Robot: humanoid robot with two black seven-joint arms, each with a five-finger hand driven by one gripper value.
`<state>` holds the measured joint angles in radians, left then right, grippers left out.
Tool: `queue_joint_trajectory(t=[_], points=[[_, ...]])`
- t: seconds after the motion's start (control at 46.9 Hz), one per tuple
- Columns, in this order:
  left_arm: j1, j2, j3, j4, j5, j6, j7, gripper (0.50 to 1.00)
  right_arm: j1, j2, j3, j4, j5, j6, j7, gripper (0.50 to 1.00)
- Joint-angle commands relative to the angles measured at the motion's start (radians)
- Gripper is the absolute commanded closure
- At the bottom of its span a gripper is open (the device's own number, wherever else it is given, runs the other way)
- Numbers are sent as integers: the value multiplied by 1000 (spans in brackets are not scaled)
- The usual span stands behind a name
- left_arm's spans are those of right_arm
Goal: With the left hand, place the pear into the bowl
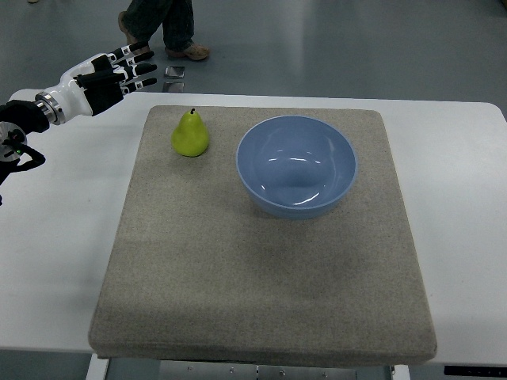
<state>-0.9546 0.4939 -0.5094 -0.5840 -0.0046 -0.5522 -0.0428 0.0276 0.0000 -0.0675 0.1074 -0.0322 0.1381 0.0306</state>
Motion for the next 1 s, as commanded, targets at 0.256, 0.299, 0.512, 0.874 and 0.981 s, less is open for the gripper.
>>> queue_joint_trajectory(t=[0.256,0.299,0.512,0.874,0.981], points=[[0,2,2,-7,3,-5,-8,500,0,0,0,0,0,0,0,574],[0,2,2,-7,3,-9,-8,500,0,0,0,0,0,0,0,574],[-3,2,-1,-5,-5,-8,-11,500,0,0,0,0,0,0,0,574],[-7,8,12,1,54,-25,-35,500,0,0,0,0,0,0,0,574],[-12,12,12,0,158,-23,-35,500,0,0,0,0,0,0,0,574]])
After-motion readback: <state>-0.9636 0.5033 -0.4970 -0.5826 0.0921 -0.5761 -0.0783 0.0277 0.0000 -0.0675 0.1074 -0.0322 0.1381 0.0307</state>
